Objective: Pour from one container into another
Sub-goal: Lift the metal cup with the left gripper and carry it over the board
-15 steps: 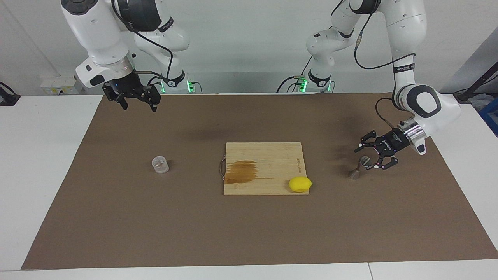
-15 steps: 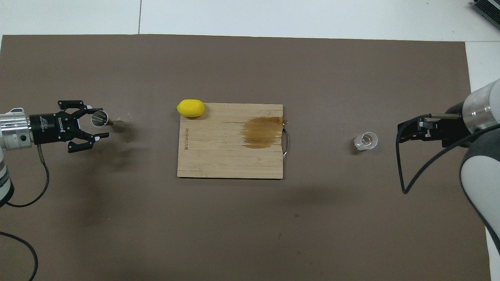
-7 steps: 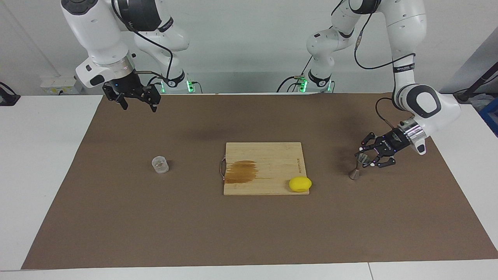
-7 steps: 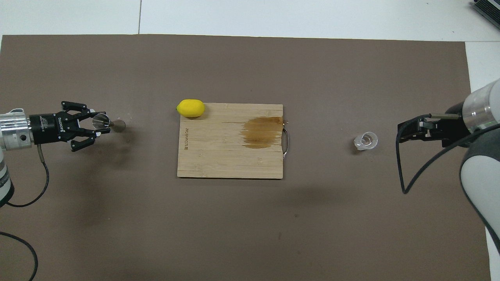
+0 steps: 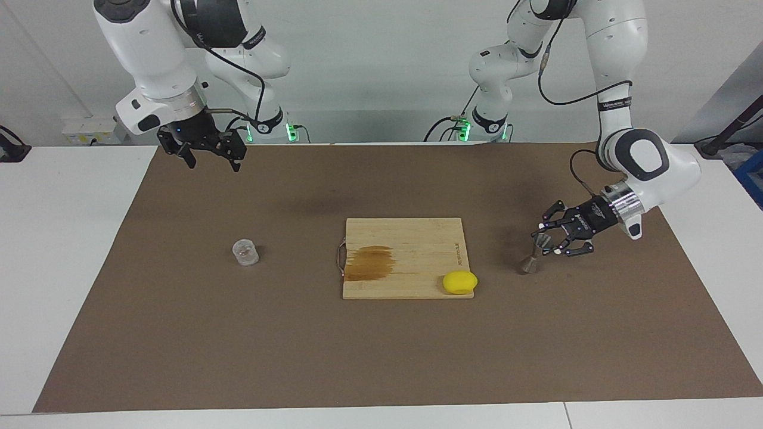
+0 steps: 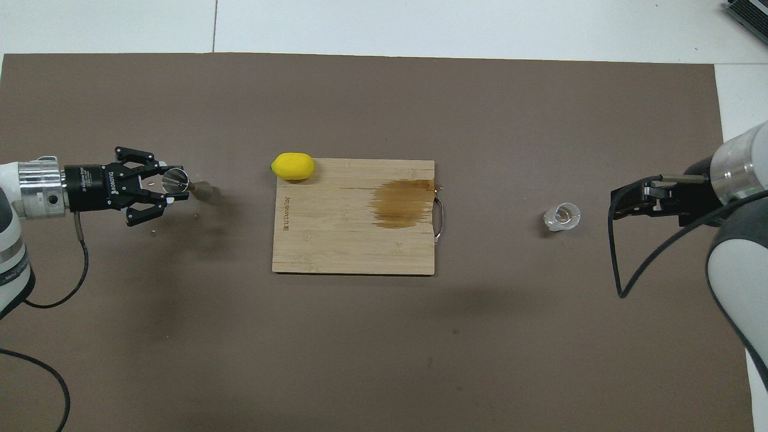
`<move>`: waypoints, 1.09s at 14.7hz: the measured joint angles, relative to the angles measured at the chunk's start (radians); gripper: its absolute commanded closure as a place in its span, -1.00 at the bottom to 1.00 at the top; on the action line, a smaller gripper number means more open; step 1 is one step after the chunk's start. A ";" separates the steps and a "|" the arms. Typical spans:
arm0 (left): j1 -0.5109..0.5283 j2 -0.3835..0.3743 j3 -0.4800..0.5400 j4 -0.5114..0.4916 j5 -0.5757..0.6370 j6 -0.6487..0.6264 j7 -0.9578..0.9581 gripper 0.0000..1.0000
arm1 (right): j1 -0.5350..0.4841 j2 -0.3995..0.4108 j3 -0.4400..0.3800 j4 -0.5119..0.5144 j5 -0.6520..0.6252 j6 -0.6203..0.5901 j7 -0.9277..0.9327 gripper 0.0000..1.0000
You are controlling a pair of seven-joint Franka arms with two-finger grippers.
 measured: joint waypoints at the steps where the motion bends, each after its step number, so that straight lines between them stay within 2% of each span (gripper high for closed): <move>1: -0.021 -0.007 -0.001 0.003 0.000 -0.001 -0.009 1.00 | 0.000 0.000 0.000 0.000 0.000 0.000 0.000 -1.00; 10: -0.216 -0.078 -0.009 0.084 -0.074 0.018 -0.184 1.00 | 0.000 0.000 0.000 0.000 0.000 0.000 0.000 -1.00; 16: -0.461 -0.084 -0.017 0.083 -0.095 0.270 -0.330 1.00 | 0.000 0.000 0.000 -0.001 0.000 0.000 0.008 -1.00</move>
